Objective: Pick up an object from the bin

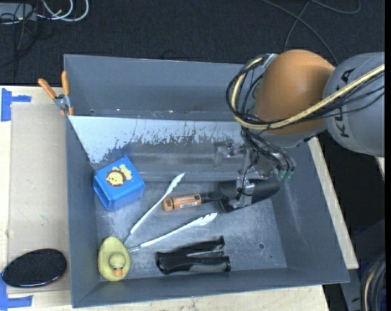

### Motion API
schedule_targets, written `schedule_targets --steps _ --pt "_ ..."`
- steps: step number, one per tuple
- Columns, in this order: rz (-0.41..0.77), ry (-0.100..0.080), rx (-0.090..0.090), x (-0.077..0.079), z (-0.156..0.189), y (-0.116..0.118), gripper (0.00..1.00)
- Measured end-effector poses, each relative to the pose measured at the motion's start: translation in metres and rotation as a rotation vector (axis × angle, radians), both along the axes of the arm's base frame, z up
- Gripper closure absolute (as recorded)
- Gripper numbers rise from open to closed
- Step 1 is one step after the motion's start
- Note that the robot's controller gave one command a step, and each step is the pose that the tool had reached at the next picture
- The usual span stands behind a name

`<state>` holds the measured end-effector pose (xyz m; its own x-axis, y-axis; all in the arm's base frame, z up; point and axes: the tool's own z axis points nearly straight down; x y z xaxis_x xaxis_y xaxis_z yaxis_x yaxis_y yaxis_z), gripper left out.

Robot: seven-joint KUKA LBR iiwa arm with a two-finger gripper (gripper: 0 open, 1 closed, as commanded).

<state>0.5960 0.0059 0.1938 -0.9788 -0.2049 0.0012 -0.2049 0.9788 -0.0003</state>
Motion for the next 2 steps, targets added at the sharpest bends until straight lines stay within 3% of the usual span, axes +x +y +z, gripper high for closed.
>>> schedule_targets --steps 1,2 --pt "0.090 -0.004 0.001 -0.003 -0.026 -0.001 0.00" --pt "-0.212 -0.004 0.003 -0.002 -0.041 -0.002 0.00"
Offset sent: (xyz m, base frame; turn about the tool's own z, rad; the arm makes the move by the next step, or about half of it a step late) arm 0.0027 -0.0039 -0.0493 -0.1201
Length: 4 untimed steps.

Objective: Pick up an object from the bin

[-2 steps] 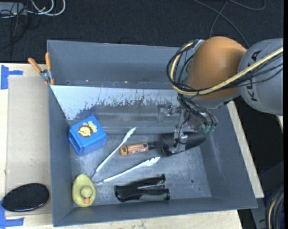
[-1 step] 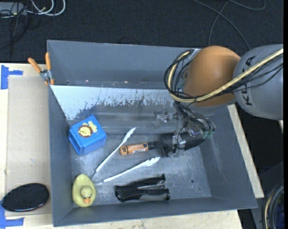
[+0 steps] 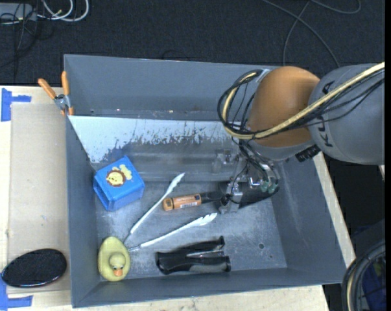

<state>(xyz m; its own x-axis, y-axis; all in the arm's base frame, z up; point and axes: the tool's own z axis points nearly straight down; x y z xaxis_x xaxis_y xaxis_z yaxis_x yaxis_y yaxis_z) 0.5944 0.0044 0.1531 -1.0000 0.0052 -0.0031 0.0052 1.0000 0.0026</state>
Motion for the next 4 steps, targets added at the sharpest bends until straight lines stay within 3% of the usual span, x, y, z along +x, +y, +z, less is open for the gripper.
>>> schedule_targets --steps 1,2,3,4 --pt "0.129 0.004 -0.001 -0.021 -0.031 0.007 0.00" --pt "-0.019 -0.005 0.000 0.002 -0.057 0.004 0.00" --pt "0.051 0.005 0.000 -0.004 -0.048 0.009 0.00" --pt "0.035 0.000 0.000 -0.001 -0.051 0.017 0.00"
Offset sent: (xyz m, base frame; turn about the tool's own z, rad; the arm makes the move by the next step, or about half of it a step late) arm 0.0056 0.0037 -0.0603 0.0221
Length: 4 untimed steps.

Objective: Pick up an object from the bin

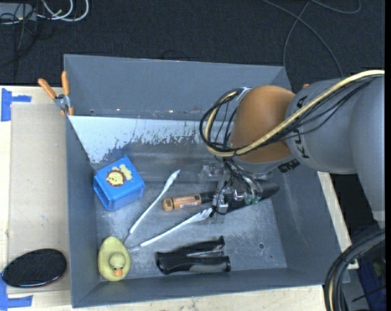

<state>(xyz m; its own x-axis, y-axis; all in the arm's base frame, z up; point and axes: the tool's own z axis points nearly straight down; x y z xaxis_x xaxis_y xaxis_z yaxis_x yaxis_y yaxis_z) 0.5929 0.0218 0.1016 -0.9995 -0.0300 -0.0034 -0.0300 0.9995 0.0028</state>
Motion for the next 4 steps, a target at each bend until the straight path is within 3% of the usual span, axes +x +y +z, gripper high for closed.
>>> schedule_targets --steps 1,2,3,4 --pt "0.007 0.007 0.000 -0.005 0.053 0.001 0.00" --pt "0.016 -0.002 0.000 -0.002 0.071 0.005 0.00" --pt "0.017 0.000 0.000 0.002 0.019 0.014 0.00" --pt "-0.036 -0.001 0.001 -0.003 0.007 0.020 0.00"
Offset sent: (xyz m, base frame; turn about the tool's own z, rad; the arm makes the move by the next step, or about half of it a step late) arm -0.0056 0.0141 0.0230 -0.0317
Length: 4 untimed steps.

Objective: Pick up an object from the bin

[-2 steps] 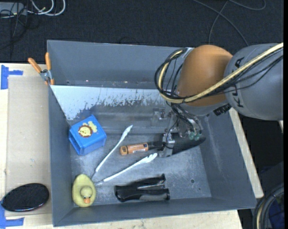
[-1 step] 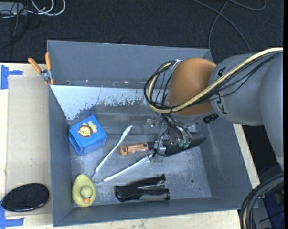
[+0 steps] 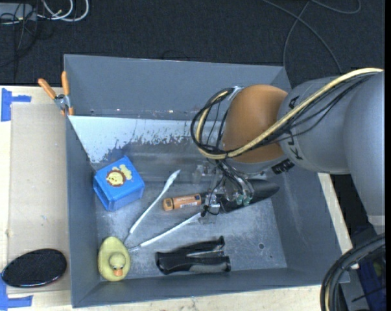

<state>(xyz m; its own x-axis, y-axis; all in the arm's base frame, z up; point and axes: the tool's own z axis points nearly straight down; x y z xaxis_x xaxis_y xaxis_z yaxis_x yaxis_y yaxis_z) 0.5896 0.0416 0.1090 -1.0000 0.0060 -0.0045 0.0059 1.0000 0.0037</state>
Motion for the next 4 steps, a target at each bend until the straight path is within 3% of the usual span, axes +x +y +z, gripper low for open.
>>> schedule_targets --steps 1,2,3,4 --pt "0.041 0.008 0.000 -0.007 -0.039 0.026 1.00" --pt "0.042 0.008 0.000 -0.007 -0.039 0.027 1.00" --pt "0.055 0.014 -0.001 -0.024 0.030 0.027 1.00" --pt "0.075 0.015 -0.001 -0.020 0.105 0.028 1.00"
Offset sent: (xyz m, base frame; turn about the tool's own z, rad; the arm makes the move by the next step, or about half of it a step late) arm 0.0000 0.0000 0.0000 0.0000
